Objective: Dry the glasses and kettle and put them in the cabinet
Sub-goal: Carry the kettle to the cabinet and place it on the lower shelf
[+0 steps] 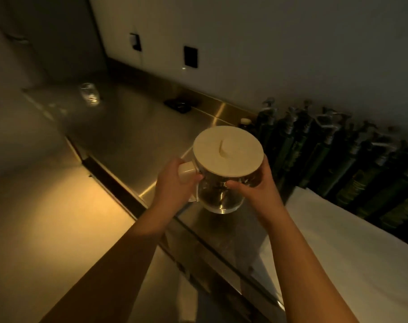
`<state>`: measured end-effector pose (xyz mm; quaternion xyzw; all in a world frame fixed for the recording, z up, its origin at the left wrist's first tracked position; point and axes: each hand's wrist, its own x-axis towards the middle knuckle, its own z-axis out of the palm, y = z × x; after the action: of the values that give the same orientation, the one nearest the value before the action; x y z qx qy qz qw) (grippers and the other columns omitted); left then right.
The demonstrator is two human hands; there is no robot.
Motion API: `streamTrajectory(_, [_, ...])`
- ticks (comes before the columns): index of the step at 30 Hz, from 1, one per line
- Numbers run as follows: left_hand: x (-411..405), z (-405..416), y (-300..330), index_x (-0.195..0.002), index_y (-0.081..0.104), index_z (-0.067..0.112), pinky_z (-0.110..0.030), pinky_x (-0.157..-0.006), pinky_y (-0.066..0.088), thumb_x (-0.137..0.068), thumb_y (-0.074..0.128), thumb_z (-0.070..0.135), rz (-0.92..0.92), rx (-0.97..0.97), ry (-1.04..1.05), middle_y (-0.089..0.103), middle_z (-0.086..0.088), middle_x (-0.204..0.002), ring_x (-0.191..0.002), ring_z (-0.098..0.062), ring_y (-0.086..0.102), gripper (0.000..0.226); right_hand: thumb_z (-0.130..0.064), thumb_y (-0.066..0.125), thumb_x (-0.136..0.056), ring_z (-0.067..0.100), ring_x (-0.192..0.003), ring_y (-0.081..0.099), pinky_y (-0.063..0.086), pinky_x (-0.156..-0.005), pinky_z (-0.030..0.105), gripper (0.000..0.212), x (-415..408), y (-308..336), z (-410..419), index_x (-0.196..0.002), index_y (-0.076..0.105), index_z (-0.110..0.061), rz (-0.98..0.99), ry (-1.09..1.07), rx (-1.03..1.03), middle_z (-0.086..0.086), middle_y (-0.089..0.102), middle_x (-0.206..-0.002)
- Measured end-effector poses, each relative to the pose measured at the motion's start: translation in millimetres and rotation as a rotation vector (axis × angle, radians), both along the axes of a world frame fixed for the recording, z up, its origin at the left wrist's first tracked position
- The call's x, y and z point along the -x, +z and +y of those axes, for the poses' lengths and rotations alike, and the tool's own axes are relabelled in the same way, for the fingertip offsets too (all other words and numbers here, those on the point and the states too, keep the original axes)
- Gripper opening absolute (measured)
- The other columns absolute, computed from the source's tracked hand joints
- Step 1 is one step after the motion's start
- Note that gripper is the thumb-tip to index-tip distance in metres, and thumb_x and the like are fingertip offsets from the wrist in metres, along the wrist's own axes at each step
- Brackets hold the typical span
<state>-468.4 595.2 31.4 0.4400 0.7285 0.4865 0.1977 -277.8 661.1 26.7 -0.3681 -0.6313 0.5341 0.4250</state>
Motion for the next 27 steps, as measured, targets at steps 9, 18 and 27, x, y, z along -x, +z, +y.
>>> streamTrajectory(9, [142.8,-40.6,5.6,-0.113,0.053,0.02,-0.028,-0.073,0.045,-0.081,0.074,0.032,0.02,-0.007,0.288,0.058,0.003,-0.108,-0.096,-0.017,0.058,0.04,-0.021,0.085,-0.065,0.013,-0.134,0.033,0.038,-0.104,0.035,0.108,169.6,8.9,6.8,-0.148,0.018,-0.039,0.004,0.305,-0.018,-0.009,0.033,-0.148])
streamTrajectory(18, [319.1,-49.5,5.3,-0.105,0.05,0.018,-0.01,-0.059,0.035,-0.081,0.075,0.032,0.133,-0.069,0.374,0.054,0.006,-0.097,-0.082,-0.01,0.053,0.037,-0.035,0.088,-0.056,-0.004,-0.122,0.042,0.045,-0.08,0.01,0.109,364.1,19.5,20.8,-0.144,0.025,-0.041,-0.002,0.424,-0.086,-0.018,0.042,-0.139])
streamTrajectory(27, [476.5,-32.6,7.8,-0.104,0.052,0.019,-0.011,-0.06,0.035,-0.079,0.075,0.034,0.135,-0.045,0.418,0.055,0.005,-0.099,-0.085,-0.012,0.054,0.037,-0.036,0.085,-0.06,0.001,-0.123,0.043,0.047,-0.089,0.022,0.105,524.2,25.3,40.1,-0.145,0.023,-0.042,-0.043,0.451,-0.111,-0.019,0.041,-0.138])
